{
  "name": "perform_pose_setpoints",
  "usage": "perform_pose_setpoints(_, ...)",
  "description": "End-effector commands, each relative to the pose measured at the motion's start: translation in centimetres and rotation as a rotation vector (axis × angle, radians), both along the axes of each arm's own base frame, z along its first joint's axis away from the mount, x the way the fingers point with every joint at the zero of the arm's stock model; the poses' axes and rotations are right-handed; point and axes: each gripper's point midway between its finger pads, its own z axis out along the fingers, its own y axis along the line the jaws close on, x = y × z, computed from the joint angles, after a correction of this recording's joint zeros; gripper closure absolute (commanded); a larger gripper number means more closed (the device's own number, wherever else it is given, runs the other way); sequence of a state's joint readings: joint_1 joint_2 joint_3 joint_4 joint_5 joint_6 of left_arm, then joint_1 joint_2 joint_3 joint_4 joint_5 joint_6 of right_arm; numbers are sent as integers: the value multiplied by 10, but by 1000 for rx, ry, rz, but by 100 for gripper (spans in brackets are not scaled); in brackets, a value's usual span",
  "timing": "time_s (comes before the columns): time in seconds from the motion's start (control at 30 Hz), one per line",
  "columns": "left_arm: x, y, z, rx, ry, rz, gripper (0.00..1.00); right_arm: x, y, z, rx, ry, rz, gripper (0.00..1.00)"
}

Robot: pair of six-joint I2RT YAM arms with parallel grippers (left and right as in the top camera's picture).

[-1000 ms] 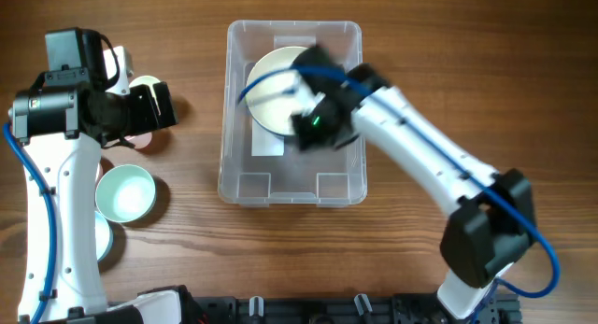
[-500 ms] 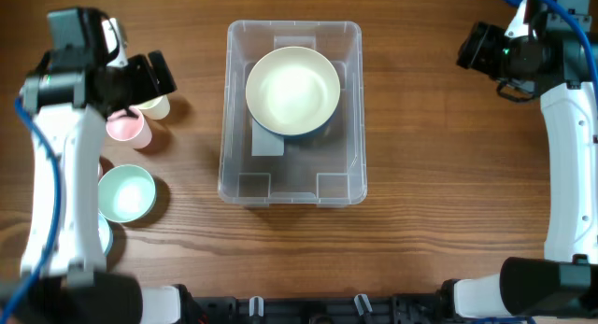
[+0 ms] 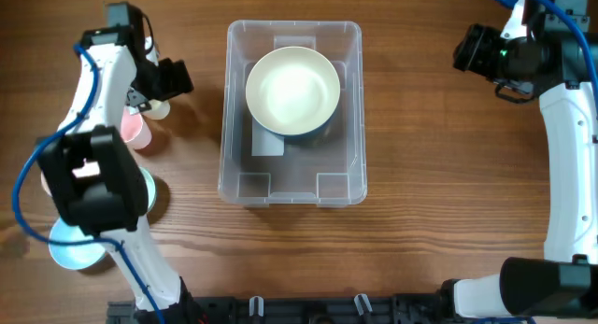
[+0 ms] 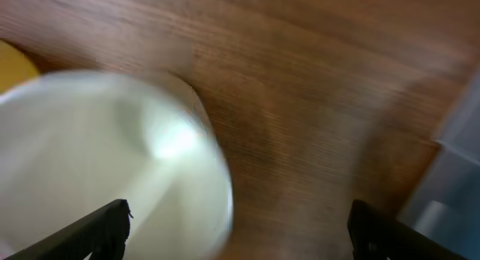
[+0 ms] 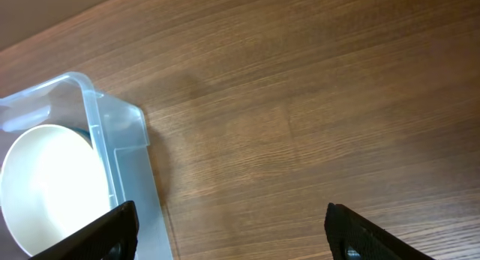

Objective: Pack container
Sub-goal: 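Retract the right arm and reach the left gripper to the cream cup, then carry the cream cup into the bin's front right corner and release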

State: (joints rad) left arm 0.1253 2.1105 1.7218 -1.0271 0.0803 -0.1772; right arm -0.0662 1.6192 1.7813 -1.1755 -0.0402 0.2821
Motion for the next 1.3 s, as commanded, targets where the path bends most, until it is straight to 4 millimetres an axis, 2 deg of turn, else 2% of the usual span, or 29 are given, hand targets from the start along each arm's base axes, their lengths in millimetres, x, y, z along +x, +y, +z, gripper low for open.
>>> perform_pose_setpoints(0.0,5,-3,-14,-9,20,-19,21,-1,5,-8,9,27,31,21)
perform_pose_setpoints(0.07,5,-3,-15,-9,19,-19,36,-1,5,-9,10,28,31,21)
perform_pose_setpoints(0.13,8,-3,-15,-7,7,-19,55,-2,5,-9,10,32,30,21)
perform_pose_setpoints(0.17,9,-3,-14,-7,1,-19,68,-2,5,-9,10,34,31,22)
perform_pose_setpoints(0.2,10,-3,-14,-6,-2,-19,76,-2,5,-9,10,34,30,22)
perform_pose_setpoints(0.33,16,-3,-9,-3,-24,-22,93,-2,5,-9,10,35,30,22)
perform_pose_setpoints(0.47,31,-12,12,12,-80,-46,96,-3,5,-9,10,35,31,22)
perform_pose_setpoints(0.57,44,-22,59,99,-161,-81,96,-2,5,-9,9,35,31,22)
perform_pose_setpoints(0.67,40,-48,130,129,-259,-133,96,-2,5,-9,8,35,33,22)
perform_pose_setpoints(0.7,33,-59,156,127,-297,-154,96,-2,5,-9,4,35,40,22)
perform_pose_setpoints(0.73,17,-78,193,116,-350,-178,96,-2,5,-9,-4,34,52,22)
perform_pose_setpoints(0.8,-10,-107,227,81,-392,-191,96,-3,2,-10,-15,36,34,21)
perform_pose_setpoints(0.83,-24,-123,235,68,-394,-224,96,-3,-7,-10,-34,38,-15,19)
perform_pose_setpoints(0.87,-35,-139,239,56,-389,-258,96,-3,-13,-9,-48,39,-48,19)
perform_pose_setpoints(0.93,-60,-177,236,31,-344,-334,96,-11,-43,-11,-77,62,-154,18)
perform_pose_setpoints(0.97,-70,-194,231,23,-318,-366,96,-16,-53,-13,-66,73,-186,18)
perform_pose_setpoints(1.03,-95,-239,214,-15,-237,-423,96,-27,-76,-16,-15,96,-252,18)
perform_pose_setpoints(1.07,-101,-252,209,-24,-221,-436,96,-30,-84,-16,-5,100,-273,18)
perform_pose_setpoints(1.1,-113,-278,199,-35,-193,-460,96,-34,-94,-17,2,105,-301,19)
perform_pose_setpoints(1.27,-142,-332,162,-67,-101,-488,96,-35,-96,-17,-6,106,-290,19)
